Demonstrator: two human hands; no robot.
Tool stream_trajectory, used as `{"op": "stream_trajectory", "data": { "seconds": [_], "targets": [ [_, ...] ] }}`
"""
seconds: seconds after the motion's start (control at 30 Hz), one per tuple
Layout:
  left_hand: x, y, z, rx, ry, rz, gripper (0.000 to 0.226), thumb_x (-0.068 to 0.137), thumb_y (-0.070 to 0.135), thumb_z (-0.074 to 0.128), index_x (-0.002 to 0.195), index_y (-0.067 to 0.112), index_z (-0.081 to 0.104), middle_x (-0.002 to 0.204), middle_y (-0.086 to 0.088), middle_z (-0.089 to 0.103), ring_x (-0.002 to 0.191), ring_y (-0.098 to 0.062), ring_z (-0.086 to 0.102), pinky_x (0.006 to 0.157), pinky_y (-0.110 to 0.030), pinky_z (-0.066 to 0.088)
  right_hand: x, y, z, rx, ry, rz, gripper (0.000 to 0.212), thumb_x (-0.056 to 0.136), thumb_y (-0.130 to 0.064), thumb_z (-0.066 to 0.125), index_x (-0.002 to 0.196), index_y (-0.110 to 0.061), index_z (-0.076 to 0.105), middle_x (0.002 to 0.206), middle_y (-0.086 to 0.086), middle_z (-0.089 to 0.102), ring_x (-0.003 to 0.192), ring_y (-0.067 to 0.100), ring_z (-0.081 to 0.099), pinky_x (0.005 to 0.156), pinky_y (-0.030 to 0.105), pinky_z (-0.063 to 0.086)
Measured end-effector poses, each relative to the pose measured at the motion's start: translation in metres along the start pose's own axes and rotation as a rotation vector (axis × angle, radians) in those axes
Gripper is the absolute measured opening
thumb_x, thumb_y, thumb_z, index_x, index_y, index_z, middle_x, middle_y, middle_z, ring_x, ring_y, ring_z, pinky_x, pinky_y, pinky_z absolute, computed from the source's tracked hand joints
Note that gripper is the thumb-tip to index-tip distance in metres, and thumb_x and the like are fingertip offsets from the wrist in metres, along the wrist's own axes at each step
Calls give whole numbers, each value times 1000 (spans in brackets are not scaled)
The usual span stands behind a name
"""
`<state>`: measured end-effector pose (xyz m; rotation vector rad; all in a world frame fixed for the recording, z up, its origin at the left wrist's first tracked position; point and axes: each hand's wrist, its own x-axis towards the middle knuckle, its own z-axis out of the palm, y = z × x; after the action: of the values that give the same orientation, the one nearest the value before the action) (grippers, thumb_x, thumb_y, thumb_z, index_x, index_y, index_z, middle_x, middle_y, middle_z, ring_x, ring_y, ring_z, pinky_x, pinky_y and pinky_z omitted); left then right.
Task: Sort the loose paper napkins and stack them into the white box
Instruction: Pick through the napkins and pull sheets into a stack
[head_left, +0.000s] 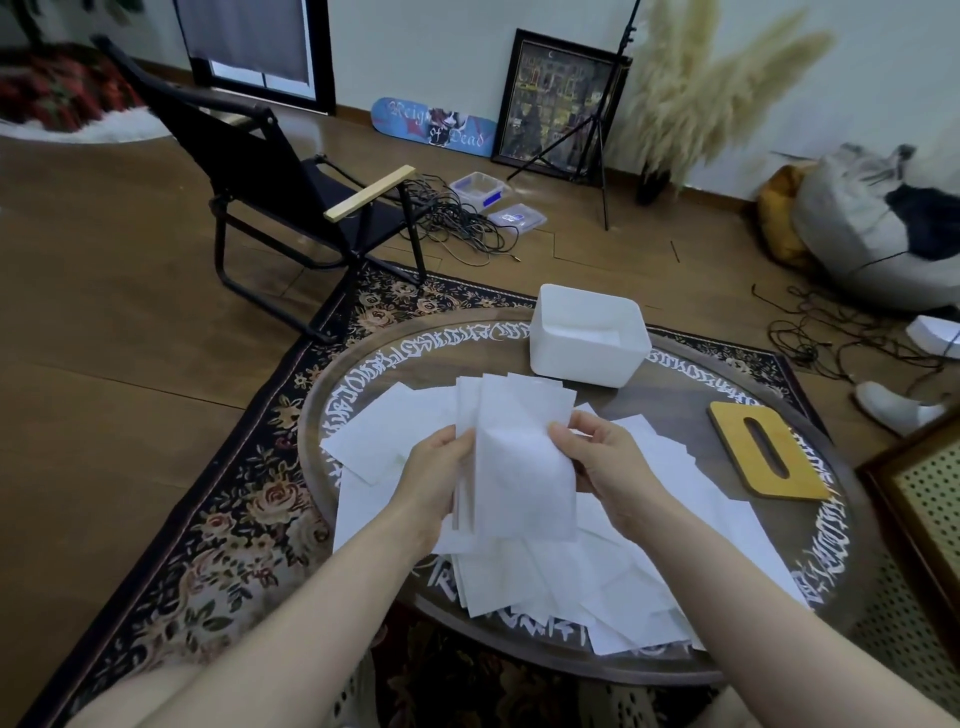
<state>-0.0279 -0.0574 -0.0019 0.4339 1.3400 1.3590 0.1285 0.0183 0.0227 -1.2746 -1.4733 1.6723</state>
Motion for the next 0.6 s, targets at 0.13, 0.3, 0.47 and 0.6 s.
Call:
{"op": "stream_trajectory", "data": {
  "seconds": [0.13,0.3,0.47,0.6],
  "targets": [
    [0,-2,16,-10,-70,-15,18,96,24,53,91,17,70,89,-1,73,79,-18,67,70,-29,50,-3,8,-14,-6,94,18,29,94,-15,59,66,-22,65,62,0,54,51,14,38,62,29,34],
    [0,-8,34,93,-140,2,22,94,30,58,102,13,69,101,-4,73,88,-18,68,76,-30,50,-8,14,-33,7,137,18,15,94,-17,58,82,-15,66,68,4,60,59,19,42,67,31,36],
    [5,-5,47,236,-222,73,14,89,6,63,102,9,68,98,-4,72,78,-11,68,63,-18,53,-10,17,-52,-61,152,-71,16,91,-12,62,77,-20,62,61,-9,56,63,15,46,57,18,36],
    [14,5,47,552,-392,109,10,88,5,62,93,11,68,89,-2,70,76,-12,65,66,-20,52,-9,21,-78,-312,148,-208,40,83,-15,72,117,-30,58,103,-16,61,99,4,53,69,1,37]
  ]
}}
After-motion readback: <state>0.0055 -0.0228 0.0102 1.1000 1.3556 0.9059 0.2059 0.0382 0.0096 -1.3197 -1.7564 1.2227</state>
